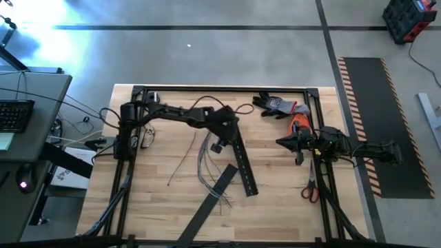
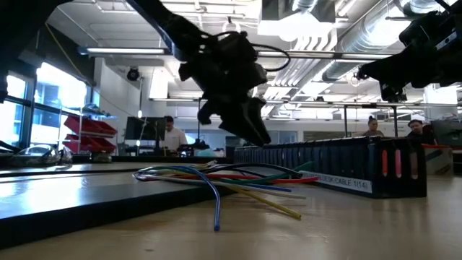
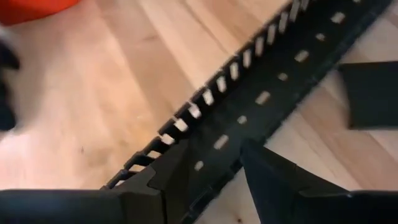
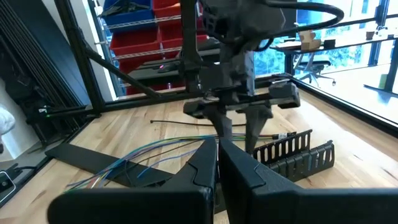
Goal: Ziptie cables
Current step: Move the black cable duct to the top of the table
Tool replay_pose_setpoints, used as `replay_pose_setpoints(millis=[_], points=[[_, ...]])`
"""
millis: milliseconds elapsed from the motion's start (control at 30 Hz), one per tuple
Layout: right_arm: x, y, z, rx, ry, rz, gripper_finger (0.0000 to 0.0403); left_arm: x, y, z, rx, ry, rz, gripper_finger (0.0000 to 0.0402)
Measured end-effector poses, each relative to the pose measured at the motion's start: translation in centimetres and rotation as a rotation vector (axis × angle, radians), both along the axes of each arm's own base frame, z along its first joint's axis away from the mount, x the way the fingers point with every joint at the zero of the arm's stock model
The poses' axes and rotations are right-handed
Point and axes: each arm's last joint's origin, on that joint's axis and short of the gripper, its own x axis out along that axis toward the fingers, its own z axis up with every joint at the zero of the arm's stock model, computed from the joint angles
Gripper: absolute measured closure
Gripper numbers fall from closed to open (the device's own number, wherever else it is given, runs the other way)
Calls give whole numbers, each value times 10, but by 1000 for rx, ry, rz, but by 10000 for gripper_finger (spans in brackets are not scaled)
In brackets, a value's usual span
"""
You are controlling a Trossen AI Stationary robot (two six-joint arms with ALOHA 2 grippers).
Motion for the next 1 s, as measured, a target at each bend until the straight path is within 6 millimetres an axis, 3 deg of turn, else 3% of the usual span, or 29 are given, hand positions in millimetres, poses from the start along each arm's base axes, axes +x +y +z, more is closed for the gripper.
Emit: replay_pose_setpoints(millis=[133,300,700,800,933,1000], points=[[0,0,0,0,0,0,403,3,-2,6,1,60,-25,279],[0,0,0,0,0,0,403,4,-1,28,-31,62,-60,282],[0,0,0,0,0,0,403,18,-14,-12,55,90,-84,285],[0,0,0,0,-1,0,403,17,-15,-14,42,105,-68,308],[0,0,0,0,1,0,403,16,-10,-15,22,110,-38,380],[0,0,0,0,1,0,403,15,-3,-15,20,117,3,393]])
